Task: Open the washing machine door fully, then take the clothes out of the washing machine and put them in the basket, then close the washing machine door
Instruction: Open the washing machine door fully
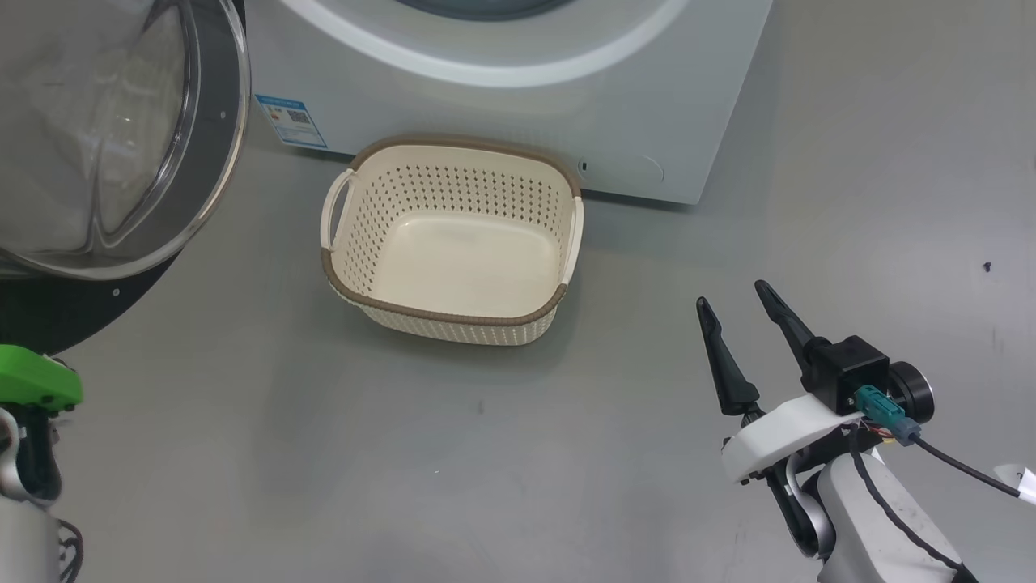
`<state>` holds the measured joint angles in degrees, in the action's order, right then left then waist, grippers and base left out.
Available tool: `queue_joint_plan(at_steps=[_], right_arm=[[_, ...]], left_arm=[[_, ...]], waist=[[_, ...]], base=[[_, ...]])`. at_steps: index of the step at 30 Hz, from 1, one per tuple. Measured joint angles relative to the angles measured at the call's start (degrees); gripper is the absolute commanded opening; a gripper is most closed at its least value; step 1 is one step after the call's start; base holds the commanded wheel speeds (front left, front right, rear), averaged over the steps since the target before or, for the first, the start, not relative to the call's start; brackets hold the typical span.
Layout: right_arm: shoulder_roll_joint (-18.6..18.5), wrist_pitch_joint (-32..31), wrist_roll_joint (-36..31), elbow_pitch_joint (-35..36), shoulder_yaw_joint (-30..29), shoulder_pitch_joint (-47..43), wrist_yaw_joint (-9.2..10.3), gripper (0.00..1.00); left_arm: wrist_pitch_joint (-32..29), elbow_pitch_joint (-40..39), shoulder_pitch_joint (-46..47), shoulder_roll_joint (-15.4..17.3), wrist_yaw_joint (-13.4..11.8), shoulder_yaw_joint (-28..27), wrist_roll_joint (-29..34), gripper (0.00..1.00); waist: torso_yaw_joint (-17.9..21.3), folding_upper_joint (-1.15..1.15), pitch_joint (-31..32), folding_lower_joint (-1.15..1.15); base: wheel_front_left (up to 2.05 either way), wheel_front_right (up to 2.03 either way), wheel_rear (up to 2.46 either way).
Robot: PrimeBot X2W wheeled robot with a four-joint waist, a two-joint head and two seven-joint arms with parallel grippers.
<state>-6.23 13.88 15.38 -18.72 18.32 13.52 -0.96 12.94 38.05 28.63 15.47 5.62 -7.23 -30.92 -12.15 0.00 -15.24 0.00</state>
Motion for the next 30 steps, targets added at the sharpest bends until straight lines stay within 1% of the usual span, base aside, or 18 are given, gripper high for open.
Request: queue_joint_plan(at_steps=[6, 13, 18, 30], right_arm=[[0.41, 0.12, 0.49, -0.08, -0.49, -0.20, -0.16, 1.00], [0.76, 0.29, 1.76, 0.12, -1.62, -1.69, -0.15, 1.00], [0.88, 0.30, 2.12, 0.54, -2.36, -2.86, -0.08, 1.00], [1.23, 0.31, 2.18, 4.17, -4.60, -4.91, 0.11, 1.00]], left_arm=[[0.01, -1.30, -2.75, -0.77, 0.56, 2.33, 1.13, 0.00], [0.32, -4.10, -6.73, -2.37, 1.20, 5.26, 1.89, 0.00], [0.76, -6.17, -9.10, -3.27, 1.23, 6.16, 2.14, 0.00], [1.25, -11.28, -13.97, -5.03, 1.24, 8.12, 2.45, 0.00]], waist=[[1.52, 0.00, 2.27, 0.00], [5.09, 0.00, 5.06, 0.00], [7.52, 0.00, 6.62, 0.00], [12.87, 0.00, 9.30, 0.00]], base=[[0.00, 0.00, 0.00], [0.00, 0.00, 0.00], [0.00, 0.00, 0.00], [0.00, 0.00, 0.00]])
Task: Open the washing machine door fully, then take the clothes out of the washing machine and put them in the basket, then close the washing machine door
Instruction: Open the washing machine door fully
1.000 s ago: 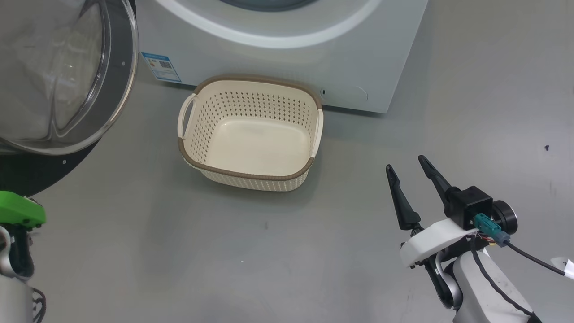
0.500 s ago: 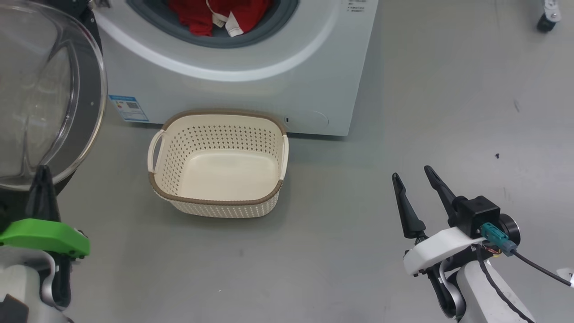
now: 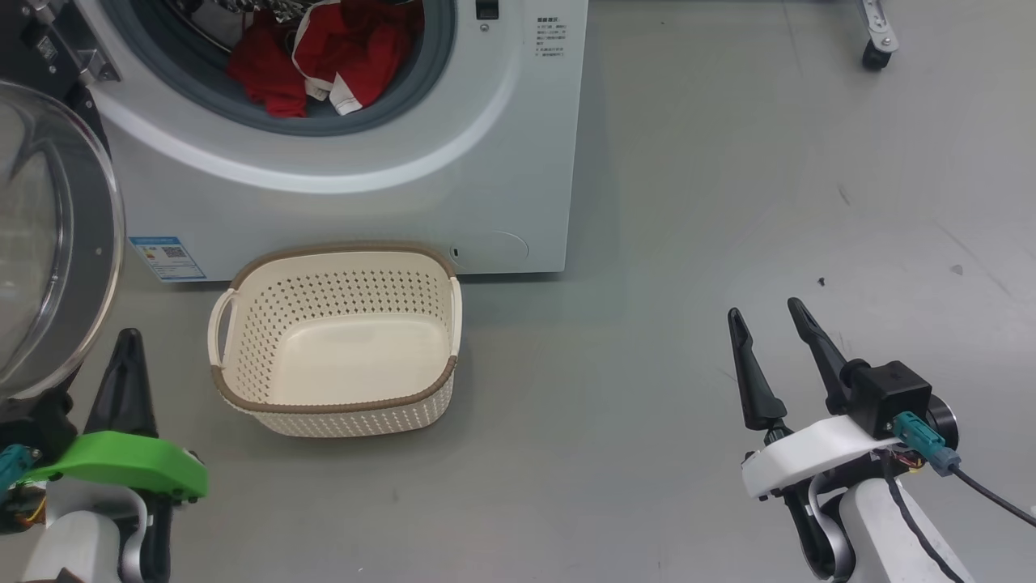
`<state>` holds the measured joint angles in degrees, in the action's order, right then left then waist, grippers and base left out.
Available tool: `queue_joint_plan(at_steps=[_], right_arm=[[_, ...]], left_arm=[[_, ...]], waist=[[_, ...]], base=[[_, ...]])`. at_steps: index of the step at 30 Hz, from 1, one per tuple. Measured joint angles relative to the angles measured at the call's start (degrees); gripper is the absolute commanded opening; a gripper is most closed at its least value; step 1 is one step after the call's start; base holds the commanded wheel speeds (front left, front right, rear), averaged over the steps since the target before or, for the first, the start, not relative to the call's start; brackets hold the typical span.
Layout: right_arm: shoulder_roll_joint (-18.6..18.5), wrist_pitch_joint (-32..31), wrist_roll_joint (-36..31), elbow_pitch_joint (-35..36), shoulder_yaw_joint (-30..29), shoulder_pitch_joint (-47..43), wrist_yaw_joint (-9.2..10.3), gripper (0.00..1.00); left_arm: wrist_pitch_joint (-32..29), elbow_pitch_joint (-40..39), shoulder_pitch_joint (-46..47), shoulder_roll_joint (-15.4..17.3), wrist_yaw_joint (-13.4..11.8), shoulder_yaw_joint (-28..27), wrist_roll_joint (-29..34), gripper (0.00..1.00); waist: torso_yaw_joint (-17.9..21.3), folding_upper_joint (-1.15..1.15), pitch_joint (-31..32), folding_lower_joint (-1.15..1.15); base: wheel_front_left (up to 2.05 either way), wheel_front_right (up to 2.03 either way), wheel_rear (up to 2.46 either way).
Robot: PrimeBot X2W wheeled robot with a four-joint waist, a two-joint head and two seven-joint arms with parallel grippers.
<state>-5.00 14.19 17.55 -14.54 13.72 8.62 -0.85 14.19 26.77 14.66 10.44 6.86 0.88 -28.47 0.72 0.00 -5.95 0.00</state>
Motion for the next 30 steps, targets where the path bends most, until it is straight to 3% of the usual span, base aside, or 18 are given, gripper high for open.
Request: queue_joint_plan(at_steps=[7, 8, 9, 30], right_arm=[[0.05, 0.00, -0.01, 2.15, -1.19, -0.98, 0.44, 1.00], [0.05, 0.00, -0.01, 2.35, -1.37, -1.02, 0.45, 1.00], [0.12, 0.00, -0.02, 2.80, -1.53, -1.10, 0.45, 1.00], [0.75, 0.00, -1.01, 4.54, -1.89, -2.13, 0.40, 1.00]], left_arm=[[0.02, -3.38, -1.46, -1.04, 0.01, 1.96, 1.59, 0.00], [0.02, -3.63, -1.58, -1.38, 0.01, 2.13, 1.60, 0.40], [0.02, -4.53, -2.05, -1.47, 0.02, 2.57, 2.36, 1.00], [0.08, -7.93, -4.96, -2.13, 0.01, 2.20, 2.89, 1.00]], waist=[[1.82, 0.00, 0.12, 0.00], [1.88, 0.00, 0.05, 0.00], [1.98, 0.00, -0.08, 0.00], [2.40, 0.00, -1.70, 0.00]], base=[[0.00, 0.00, 0.00], [0.00, 0.00, 0.00], [0.00, 0.00, 0.00], [0.00, 0.00, 0.00]])
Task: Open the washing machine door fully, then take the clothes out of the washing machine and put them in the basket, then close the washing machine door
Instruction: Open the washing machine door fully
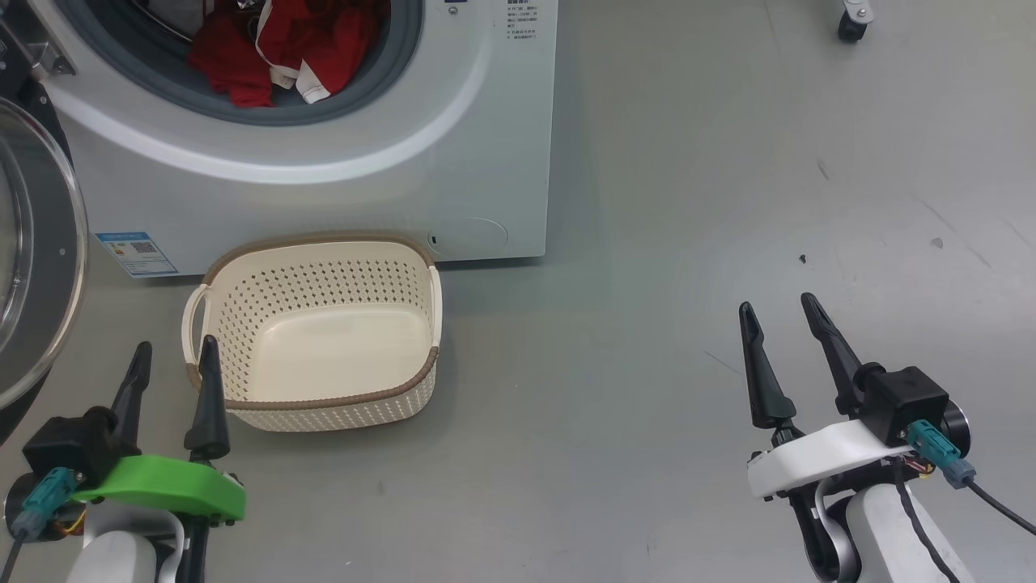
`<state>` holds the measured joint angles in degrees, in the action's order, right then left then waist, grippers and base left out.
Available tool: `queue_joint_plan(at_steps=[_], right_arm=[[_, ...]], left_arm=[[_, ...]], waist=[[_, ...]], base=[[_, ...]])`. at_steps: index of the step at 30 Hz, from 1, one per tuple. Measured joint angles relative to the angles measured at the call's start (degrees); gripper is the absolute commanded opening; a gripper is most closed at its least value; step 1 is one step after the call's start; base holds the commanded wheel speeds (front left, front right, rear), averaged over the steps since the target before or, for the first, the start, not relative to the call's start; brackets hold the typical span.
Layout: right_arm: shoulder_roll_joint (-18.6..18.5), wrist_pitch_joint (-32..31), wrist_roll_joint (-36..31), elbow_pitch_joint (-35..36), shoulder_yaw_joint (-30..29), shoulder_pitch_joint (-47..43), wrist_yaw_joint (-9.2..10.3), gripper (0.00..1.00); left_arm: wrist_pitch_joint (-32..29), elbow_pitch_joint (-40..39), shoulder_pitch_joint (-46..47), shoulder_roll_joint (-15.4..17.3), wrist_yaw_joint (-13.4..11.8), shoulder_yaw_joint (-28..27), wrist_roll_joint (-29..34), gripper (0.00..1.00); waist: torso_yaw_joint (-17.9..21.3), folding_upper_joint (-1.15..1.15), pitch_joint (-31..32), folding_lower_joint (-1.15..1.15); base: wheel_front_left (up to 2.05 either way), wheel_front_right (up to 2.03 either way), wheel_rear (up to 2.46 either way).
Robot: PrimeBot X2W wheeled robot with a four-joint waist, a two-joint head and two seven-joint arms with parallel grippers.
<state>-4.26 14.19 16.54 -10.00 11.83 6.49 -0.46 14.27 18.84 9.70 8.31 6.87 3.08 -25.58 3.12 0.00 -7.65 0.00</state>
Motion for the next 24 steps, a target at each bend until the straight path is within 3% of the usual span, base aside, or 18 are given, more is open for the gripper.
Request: queue_joint_plan(at_steps=[24], right_arm=[[0.47, 0.00, -0.57, 0.00, -0.14, -0.29, -0.51, 1.00]], left_arm=[[0.01, -1.89, -0.69, -0.24, -0.10, -0.54, 0.52, 1.00]], waist=[[-0.02, 0.00, -0.08, 0.00]], base=[[0.00, 0.00, 0.00]])
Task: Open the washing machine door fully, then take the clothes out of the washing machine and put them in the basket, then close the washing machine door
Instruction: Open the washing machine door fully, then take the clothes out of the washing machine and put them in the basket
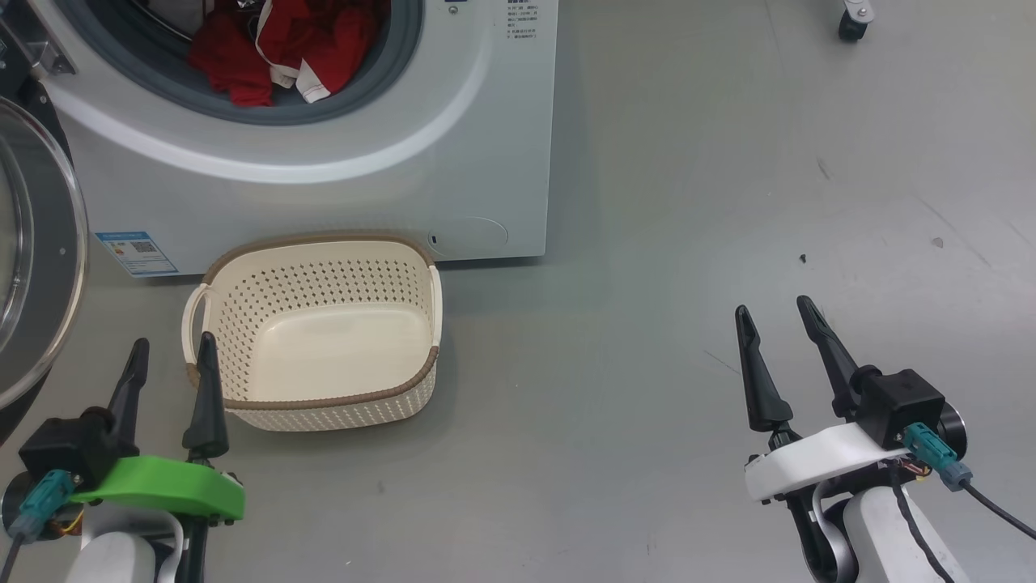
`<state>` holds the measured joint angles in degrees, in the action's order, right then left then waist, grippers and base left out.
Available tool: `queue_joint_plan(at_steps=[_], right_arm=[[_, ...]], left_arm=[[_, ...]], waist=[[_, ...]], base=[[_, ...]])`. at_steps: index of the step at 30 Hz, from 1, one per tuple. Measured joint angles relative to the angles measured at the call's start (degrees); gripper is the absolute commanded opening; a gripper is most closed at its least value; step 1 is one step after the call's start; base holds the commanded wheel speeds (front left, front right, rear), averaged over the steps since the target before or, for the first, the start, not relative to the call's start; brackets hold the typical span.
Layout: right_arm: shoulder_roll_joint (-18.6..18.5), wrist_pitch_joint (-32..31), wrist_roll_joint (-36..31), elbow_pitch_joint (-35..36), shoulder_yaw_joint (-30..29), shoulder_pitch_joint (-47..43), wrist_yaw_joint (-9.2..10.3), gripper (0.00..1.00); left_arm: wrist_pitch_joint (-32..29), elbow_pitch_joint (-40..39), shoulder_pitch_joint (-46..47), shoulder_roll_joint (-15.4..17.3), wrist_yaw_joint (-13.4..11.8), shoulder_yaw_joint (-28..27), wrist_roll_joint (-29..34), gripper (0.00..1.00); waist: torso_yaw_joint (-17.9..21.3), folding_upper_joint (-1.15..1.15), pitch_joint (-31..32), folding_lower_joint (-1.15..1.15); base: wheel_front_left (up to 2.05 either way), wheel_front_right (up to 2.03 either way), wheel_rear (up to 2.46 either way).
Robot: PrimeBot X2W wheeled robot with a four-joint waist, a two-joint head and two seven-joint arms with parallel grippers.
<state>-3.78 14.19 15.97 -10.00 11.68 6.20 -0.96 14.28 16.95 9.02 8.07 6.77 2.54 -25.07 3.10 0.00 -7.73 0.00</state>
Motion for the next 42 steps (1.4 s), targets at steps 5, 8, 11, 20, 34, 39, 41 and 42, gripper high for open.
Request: queue_joint_plan(at_steps=[5, 8, 11, 20, 34, 39, 41, 42], right_arm=[[0.04, 0.00, -0.01, -0.01, -0.10, -0.04, -0.15, 1.00], [0.09, 0.00, -0.01, -0.02, -0.13, -0.07, -0.16, 1.00], [0.13, 0.00, -0.23, -0.03, -0.15, -0.21, -0.25, 1.00], [0.22, 0.00, -0.57, -0.30, -0.19, -0.38, -0.51, 1.00], [0.27, 0.00, -1.07, -1.02, -0.19, -0.60, -0.99, 1.00], [0.30, 0.00, -1.08, -1.19, -0.19, -0.74, -1.18, 1.00], [0.31, 0.00, -1.10, -1.29, -0.18, -0.78, -1.43, 1.00], [0.31, 0.00, -1.18, -1.34, -0.18, -0.79, -1.43, 1.00]], left_arm=[[0.00, -0.24, -0.18, -0.15, 0.00, -0.01, 0.03, 1.00], [0.00, -0.18, -0.61, -0.30, 0.00, -0.01, 0.02, 1.00], [0.00, -0.18, -0.91, -0.33, 0.00, 0.00, 0.02, 1.00], [0.00, -0.66, -0.91, -0.33, 0.01, 0.12, -0.15, 1.00], [0.00, -1.07, -1.05, -0.32, 0.08, 0.60, -0.57, 1.00], [0.00, -1.09, -1.10, -0.31, 0.08, 0.76, -0.63, 1.00], [0.00, -1.09, -1.13, -0.31, 0.08, 0.83, -0.63, 1.00], [0.00, -1.09, -1.14, -0.31, 0.08, 0.88, -0.63, 1.00]], waist=[[-0.01, 0.00, 0.08, 0.00], [0.00, 0.00, 0.14, 0.00], [0.02, 0.00, 0.16, 0.00], [0.03, 0.00, 0.17, 0.00], [-0.20, 0.00, 0.52, 0.00], [-0.44, 0.00, 0.64, 0.00], [-0.54, 0.00, 0.69, 0.00], [-0.58, 0.00, 0.72, 0.00]], base=[[0.00, 0.00, 0.00], [0.00, 0.00, 0.00], [0.00, 0.00, 0.00], [0.08, -0.08, 0.00], [0.45, -0.57, 0.12], [0.81, -0.96, 0.15], [0.95, -1.10, 0.15], [1.02, -1.16, 0.14]])
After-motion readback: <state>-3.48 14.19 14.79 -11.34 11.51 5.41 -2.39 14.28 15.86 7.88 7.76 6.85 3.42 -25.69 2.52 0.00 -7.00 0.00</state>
